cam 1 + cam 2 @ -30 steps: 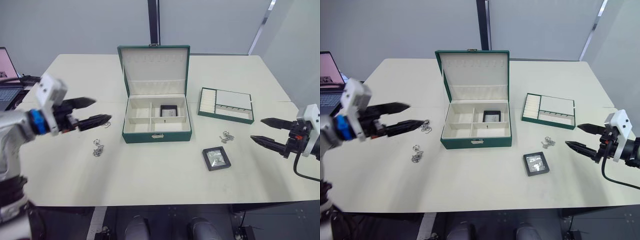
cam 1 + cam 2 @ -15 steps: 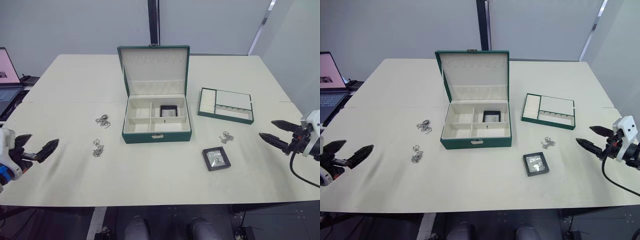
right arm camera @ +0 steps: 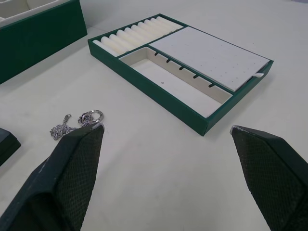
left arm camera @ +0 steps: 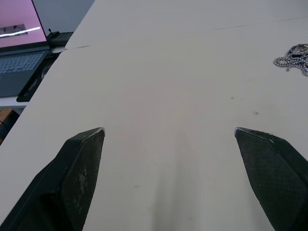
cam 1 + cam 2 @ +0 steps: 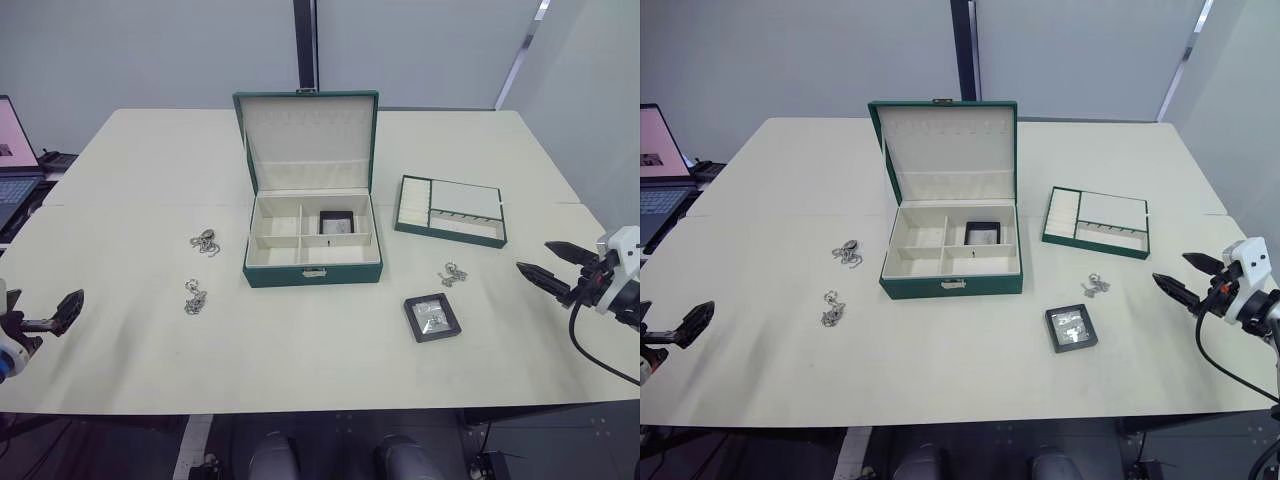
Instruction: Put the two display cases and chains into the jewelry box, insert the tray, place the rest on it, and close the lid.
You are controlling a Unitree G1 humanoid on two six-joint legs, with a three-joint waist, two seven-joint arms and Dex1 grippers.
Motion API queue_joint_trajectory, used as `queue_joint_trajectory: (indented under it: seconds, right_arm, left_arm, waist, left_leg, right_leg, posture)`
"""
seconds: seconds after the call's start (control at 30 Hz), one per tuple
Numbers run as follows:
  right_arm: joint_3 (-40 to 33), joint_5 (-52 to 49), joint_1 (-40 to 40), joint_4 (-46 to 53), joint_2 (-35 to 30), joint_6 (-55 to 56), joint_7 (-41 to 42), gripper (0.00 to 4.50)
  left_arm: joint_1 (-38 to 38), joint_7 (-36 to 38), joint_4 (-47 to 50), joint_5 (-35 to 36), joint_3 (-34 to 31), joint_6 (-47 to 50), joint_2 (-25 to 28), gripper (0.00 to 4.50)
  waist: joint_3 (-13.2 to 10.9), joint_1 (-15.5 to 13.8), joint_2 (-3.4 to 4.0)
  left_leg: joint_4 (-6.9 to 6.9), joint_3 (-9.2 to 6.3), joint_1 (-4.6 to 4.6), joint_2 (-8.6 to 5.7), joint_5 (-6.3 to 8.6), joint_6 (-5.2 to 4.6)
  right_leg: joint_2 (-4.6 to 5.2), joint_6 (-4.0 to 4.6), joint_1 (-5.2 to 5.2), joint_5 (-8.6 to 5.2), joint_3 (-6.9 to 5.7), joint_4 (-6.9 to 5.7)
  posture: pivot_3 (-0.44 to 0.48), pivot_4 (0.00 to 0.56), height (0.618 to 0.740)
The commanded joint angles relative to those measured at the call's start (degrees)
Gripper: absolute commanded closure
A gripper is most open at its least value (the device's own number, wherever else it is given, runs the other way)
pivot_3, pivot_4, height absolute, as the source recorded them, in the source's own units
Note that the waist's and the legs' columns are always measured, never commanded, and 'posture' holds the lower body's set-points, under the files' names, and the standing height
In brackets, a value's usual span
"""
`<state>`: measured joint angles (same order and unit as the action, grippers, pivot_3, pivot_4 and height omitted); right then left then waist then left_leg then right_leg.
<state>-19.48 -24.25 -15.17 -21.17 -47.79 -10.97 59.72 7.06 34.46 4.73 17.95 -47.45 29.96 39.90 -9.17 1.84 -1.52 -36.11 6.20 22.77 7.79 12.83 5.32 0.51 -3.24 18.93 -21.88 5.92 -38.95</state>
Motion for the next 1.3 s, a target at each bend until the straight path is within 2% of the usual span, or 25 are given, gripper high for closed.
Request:
queue_joint_trajectory:
  seconds: [0.03,0.17,0.33,0.47,0.57,0.67,0.8,1.03,1.3]
  right_arm:
    - [-0.3,-3.6,-2.7,6.3,-1.6,-3.4,2.7,0.0]
    - [2.9,-9.2,-7.3,16.2,-3.1,-12.2,7.1,0.0]
    - [9.5,-15.4,-13.1,30.4,-3.2,-21.1,10.2,0.0]
    - [14.8,-17.6,-18.1,35.7,-0.1,-23.8,10.4,0.0]
    - [18.7,-16.1,-21.2,35.9,2.9,-23.1,10.7,0.0]
    - [22.3,-13.3,-23.2,35.3,5.1,-21.3,11.0,0.0]
    - [25.2,-9.5,-24.6,33.7,7.3,-18.3,10.6,0.0]
    - [25.0,-8.9,-24.7,33.9,8.7,-18.4,10.4,0.0]
    - [24.6,-9.6,-24.6,35.1,8.7,-19.6,9.8,0.0]
  left_arm:
    - [1.7,-0.8,4.7,1.5,0.9,0.4,-0.9,0.02]
    - [4.9,-1.0,11.3,3.8,1.2,2.0,-3.7,0.02]
    - [9.6,-2.3,21.3,7.8,3.8,0.8,-11.1,0.02]
    - [11.7,-5.9,24.4,5.9,10.3,-1.9,-17.6,0.02]
    - [12.5,-8.1,22.7,1.5,17.0,-5.9,-20.8,0.02]
    - [9.1,-13.2,20.7,0.6,19.4,-6.6,-24.0,0.02]
    - [6.2,-16.5,18.0,-2.2,24.4,-8.2,-26.6,0.02]
    - [1.6,-24.0,16.2,-5.5,27.5,-6.4,-28.6,0.02]
    - [-1.4,-28.9,13.4,-4.9,27.0,0.2,-28.9,0.02]
  waist:
    - [0.0,0.0,0.01]
    - [0.0,0.4,0.11]
    - [0.1,0.3,0.04]
    - [0.1,-0.1,-0.03]
    - [0.1,-0.1,-0.07]
    - [0.1,-0.2,-0.1]
    - [0.1,-0.1,-0.1]
    - [0.1,-0.1,-0.1]
    - [0.1,-0.1,-0.09]
  left_leg:
    - [0.0,0.01,0.0,0.0,0.0,0.0]
    - [0.02,0.03,-0.02,0.01,0.0,0.0]
    - [0.06,-0.03,0.03,0.01,0.01,0.01]
    - [0.01,-0.09,0.04,-0.01,0.01,0.0]
    - [-0.01,-0.16,0.01,-0.06,0.02,-0.02]
    - [-0.01,-0.22,0.04,-0.06,0.02,-0.02]
    - [-0.02,-0.22,0.03,-0.06,0.01,-0.01]
    - [-0.01,-0.2,0.02,-0.06,0.01,0.0]
    - [0.0,-0.22,0.01,-0.06,0.01,0.0]
  right_leg:
    - [0.0,0.0,0.0,0.0,0.0,0.0]
    - [-0.01,0.0,0.03,0.0,0.05,-0.03]
    - [-0.02,0.0,0.05,0.0,0.04,0.03]
    - [0.01,0.0,-0.01,0.0,0.01,0.03]
    - [0.01,0.0,-0.1,0.0,0.01,0.04]
    - [0.0,0.0,-0.1,0.0,-0.03,0.06]
    - [-0.01,0.0,-0.12,0.0,0.0,0.08]
    - [-0.02,0.01,-0.11,0.0,0.01,0.08]
    - [-0.02,0.0,-0.13,0.0,0.0,0.07]
  posture:
    - [0.0,0.15,0.74]
    - [0.0,0.15,0.74]
    - [0.0,0.15,0.74]
    - [0.0,0.15,0.74]
    - [0.0,0.15,0.74]
    - [0.0,0.15,0.74]
    - [0.0,0.15,0.74]
    - [0.0,0.15,0.74]
    - [0.0,0.15,0.74]
